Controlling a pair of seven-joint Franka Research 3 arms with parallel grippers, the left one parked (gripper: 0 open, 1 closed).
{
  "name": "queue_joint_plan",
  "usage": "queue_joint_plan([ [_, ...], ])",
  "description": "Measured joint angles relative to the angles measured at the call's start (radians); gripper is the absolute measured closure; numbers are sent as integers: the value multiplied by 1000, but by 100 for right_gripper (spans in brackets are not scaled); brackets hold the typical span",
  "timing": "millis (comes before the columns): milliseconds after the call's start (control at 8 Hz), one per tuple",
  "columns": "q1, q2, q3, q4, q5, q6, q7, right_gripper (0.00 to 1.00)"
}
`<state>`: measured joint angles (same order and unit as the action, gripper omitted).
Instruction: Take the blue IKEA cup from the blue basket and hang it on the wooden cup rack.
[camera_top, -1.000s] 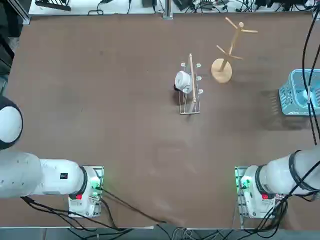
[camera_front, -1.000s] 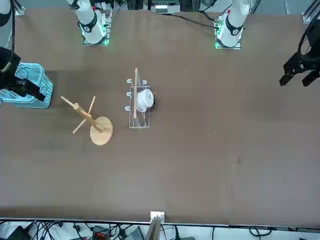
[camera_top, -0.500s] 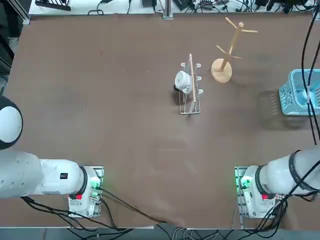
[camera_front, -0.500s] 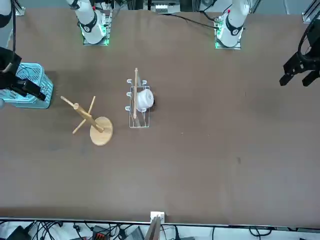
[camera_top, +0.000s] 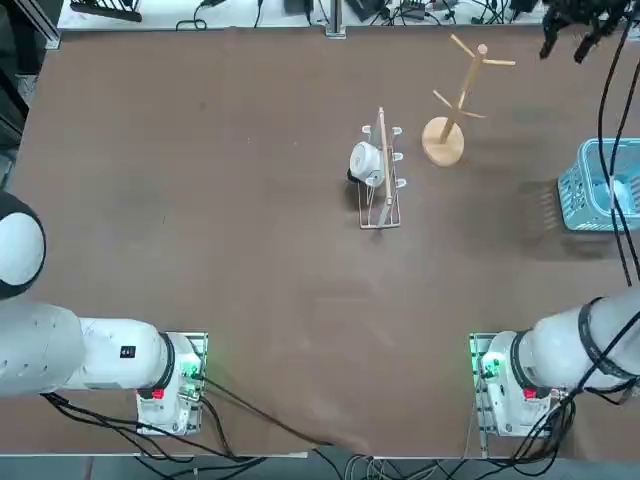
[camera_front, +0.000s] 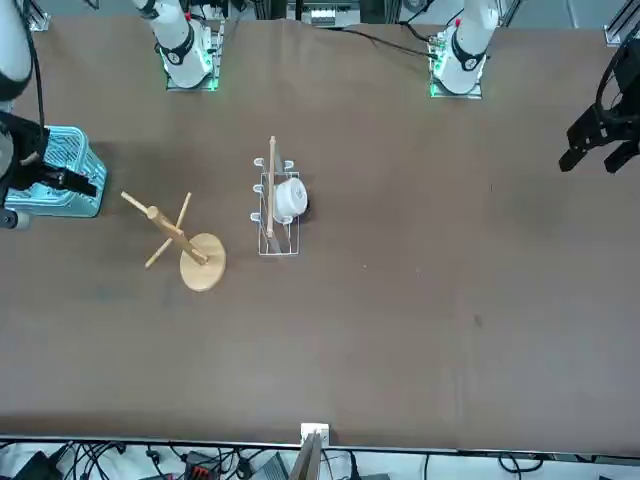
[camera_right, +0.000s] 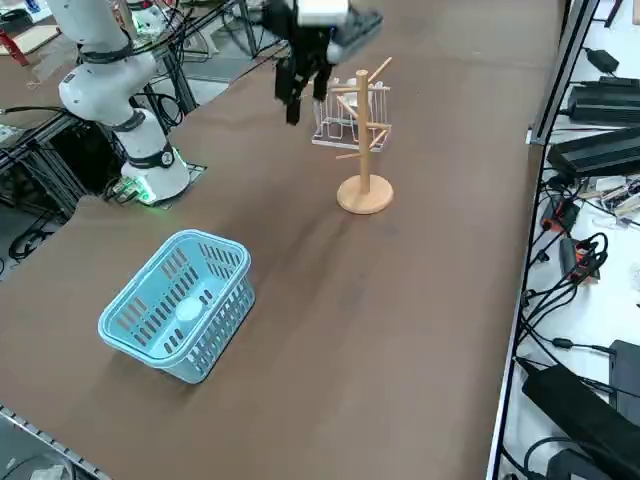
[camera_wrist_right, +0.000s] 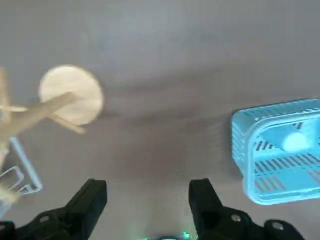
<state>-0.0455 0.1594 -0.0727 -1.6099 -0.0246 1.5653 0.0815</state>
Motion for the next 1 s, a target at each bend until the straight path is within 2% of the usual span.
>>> queue_joint_plan([
  [125,-31,-18,-1,-65,-13,65,-38,0],
  [375,-86,-110,-3,-258,-40,235,-129,0],
  [625,-188,-198,-5,-442,-45,422,-310,0],
  [875,-327,-217,-9,-568,-45,600,-537,0],
  [1000,-379,-208,-9,-594,-44,653,-619,0],
])
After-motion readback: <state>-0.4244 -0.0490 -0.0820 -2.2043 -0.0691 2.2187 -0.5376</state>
